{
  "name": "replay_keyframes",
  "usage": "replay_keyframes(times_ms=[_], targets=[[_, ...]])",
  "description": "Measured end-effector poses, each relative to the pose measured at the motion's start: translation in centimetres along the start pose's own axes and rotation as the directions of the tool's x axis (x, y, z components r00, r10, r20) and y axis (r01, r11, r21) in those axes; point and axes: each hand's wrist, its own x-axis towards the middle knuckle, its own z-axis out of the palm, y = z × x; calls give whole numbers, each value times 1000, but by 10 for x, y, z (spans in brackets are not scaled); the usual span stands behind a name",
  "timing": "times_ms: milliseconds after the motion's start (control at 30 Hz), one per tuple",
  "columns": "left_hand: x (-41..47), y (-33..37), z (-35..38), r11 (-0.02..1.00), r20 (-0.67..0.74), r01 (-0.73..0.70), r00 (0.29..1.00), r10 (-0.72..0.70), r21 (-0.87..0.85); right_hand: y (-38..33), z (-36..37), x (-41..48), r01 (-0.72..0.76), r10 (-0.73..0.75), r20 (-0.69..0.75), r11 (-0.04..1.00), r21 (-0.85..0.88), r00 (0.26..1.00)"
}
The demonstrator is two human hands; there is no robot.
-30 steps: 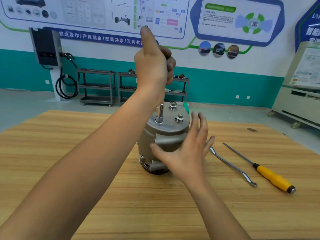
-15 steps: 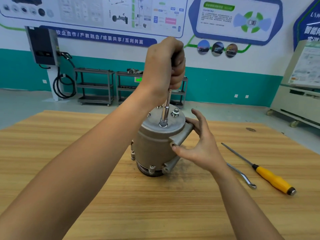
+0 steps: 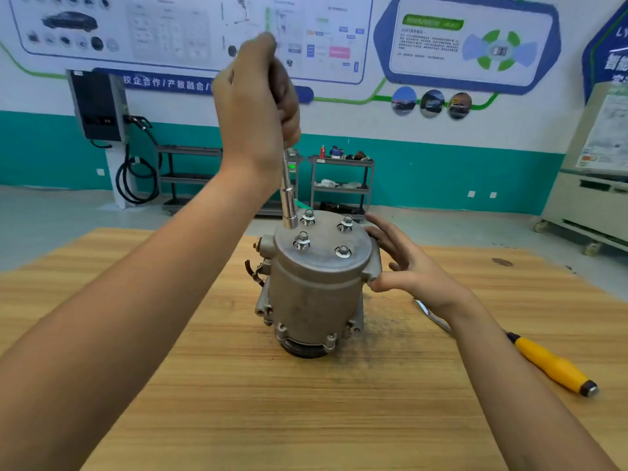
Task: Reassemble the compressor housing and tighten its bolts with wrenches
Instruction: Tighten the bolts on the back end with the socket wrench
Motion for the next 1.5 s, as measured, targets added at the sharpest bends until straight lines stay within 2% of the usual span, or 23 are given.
replay_keyframes(times_ms=[133,300,367,433,533,600,633,733,833,867,900,967,1000,1033,1067,1100,1133,1167,1233,1300,1367,1400,1500], targets=[[-2,-8,-3,998,-17,43,999,-44,-44,-3,0,3,15,-16,44,1000,21,999],[-3,-12,0,998,47,66,997,-65,-9,-7,-2,3,9,-9,66,1000,-2,998],[-2,-12,-1,992,127,127,984,-127,11,-11,-1,2,2,-1,70,1000,-22,998],[3,-11,-4,962,301,274,918,-260,-5,-19,1,0,19,-18,23,999,-33,1000],[13,-7,-11,880,518,475,756,-401,-12,-44,15,-1,175,-180,-178,984,-45,967],[15,-6,-13,839,523,545,715,-464,-1,-64,35,3,282,-294,-203,955,-88,934],[16,-6,-13,834,479,551,722,-498,37,-73,46,7,325,-343,-186,938,-124,921],[18,-6,-10,844,270,466,804,-530,266,-88,72,19,350,-376,-206,924,-153,903],[15,1,-10,841,174,316,889,-424,439,-88,79,25,322,-311,-329,946,-21,892],[13,4,-10,809,162,238,912,-376,537,-87,79,26,321,-303,-366,947,-10,880],[12,8,-10,735,161,134,935,-316,664,-86,79,26,322,-302,-402,947,-20,865],[11,14,-10,455,217,-122,963,-161,882,-85,76,24,343,-339,-447,936,-75,828],[10,17,-9,300,272,-236,958,-86,924,-85,75,25,356,-362,-462,929,-102,810],[9,20,-7,201,333,-318,942,-42,926,-85,74,25,363,-375,-470,924,-121,799],[7,23,-5,177,383,-371,923,-36,911,-85,73,25,359,-378,-482,924,-135,791],[5,26,-3,203,423,-404,905,-58,892,-86,72,25,353,-380,-490,923,-151,784],[3,28,-1,275,448,-409,889,-97,870,-86,71,24,347,-379,-489,924,-159,786],[1,29,0,392,457,-371,876,-152,842,-86,69,23,344,-374,-473,927,-152,798],[-3,33,-1,650,440,-151,843,-309,745,-85,66,20,344,-348,-395,935,-85,850],[-5,31,-2,787,422,109,795,-436,608,-83,64,17,324,-313,-328,946,-22,891],[-10,26,2,804,387,196,797,-464,561,-83,62,17,322,-321,-359,945,-59,877],[-13,23,5,783,369,150,818,-441,603,-83,61,16,328,-327,-393,942,-68,859],[-19,15,12,578,395,-202,890,-229,791,-82,60,16,348,-346,-466,934,-84,814]])
